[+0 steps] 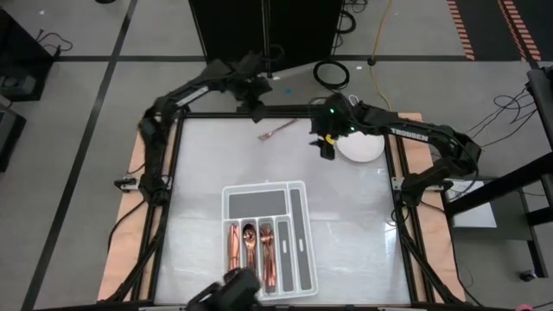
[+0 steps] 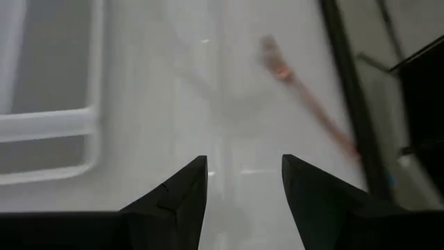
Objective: Sort silverware
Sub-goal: Put the fork into the silverware tray
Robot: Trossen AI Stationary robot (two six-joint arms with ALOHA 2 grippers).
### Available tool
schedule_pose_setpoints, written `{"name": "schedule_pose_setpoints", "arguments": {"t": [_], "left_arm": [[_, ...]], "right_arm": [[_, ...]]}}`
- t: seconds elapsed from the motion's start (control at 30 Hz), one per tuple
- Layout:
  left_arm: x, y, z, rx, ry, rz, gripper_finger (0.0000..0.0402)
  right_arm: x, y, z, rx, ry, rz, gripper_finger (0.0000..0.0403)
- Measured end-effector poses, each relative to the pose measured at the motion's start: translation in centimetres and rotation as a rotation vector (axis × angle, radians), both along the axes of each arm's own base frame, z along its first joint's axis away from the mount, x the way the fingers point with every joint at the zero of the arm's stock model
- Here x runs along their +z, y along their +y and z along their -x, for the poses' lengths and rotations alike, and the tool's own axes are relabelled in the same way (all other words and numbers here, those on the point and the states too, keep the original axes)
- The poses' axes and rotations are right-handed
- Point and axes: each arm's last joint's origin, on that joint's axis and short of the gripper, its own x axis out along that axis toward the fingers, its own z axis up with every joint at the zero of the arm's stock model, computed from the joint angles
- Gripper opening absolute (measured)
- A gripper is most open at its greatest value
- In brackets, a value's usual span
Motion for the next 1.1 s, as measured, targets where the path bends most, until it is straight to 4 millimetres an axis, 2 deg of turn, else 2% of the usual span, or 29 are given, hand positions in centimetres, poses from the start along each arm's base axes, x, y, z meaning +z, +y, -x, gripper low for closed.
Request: {"name": "schedule_pose_setpoints", "arguments": {"t": [0.07, 0.17, 0.37, 0.47, 0.57, 0.7, 0.87, 1.0, 1.1], "left_arm": [[0.9, -1.0, 1.7, -0.016, -0.030, 0.001, 0.0111], [0.9, -2.9, 4.5, -0.022, -0.077, 0.004, 0.0111], [-1.3, -7.2, 9.4, 0.042, -0.286, -0.067, 0.0111], [-1.7, -9.2, 10.8, 0.062, -0.431, -0.128, 0.0111], [-2.2, -10.8, 11.9, 0.056, -0.522, -0.167, 0.0111], [-2.4, -12.0, 13.0, 0.074, -0.651, -0.223, 0.0111], [-4.1, -13.7, 12.9, 0.033, -0.856, -0.290, 0.0111], [-5.6, -14.7, 13.0, -0.008, -1.000, -0.344, 0.0111], [-5.8, -15.0, 13.2, -0.032, -1.075, -0.396, 0.0111]], "right_arm": [[-0.9, -1.6, -0.5, 0.010, -0.014, 0.052, 0.0178], [-3.1, -4.8, -1.2, 0.012, 0.020, 0.105, 0.0178], [-5.9, -12.3, -3.5, 0.049, 0.147, 0.137, 0.0178], [-7.2, -15.5, -4.1, 0.085, 0.239, 0.094, 0.0178], [-8.0, -17.3, -4.6, 0.101, 0.283, -0.040, 0.0178], [-6.9, -17.8, -6.3, 0.131, 0.220, -0.215, 0.0178], [-5.6, -17.7, -9.2, 0.035, 0.272, -0.134, 0.0178], [-7.0, -16.3, -11.6, 0.129, 0.445, -0.068, 0.0178], [-8.2, -15.4, -13.6, 0.209, 0.453, -0.054, 0.0178]]}}
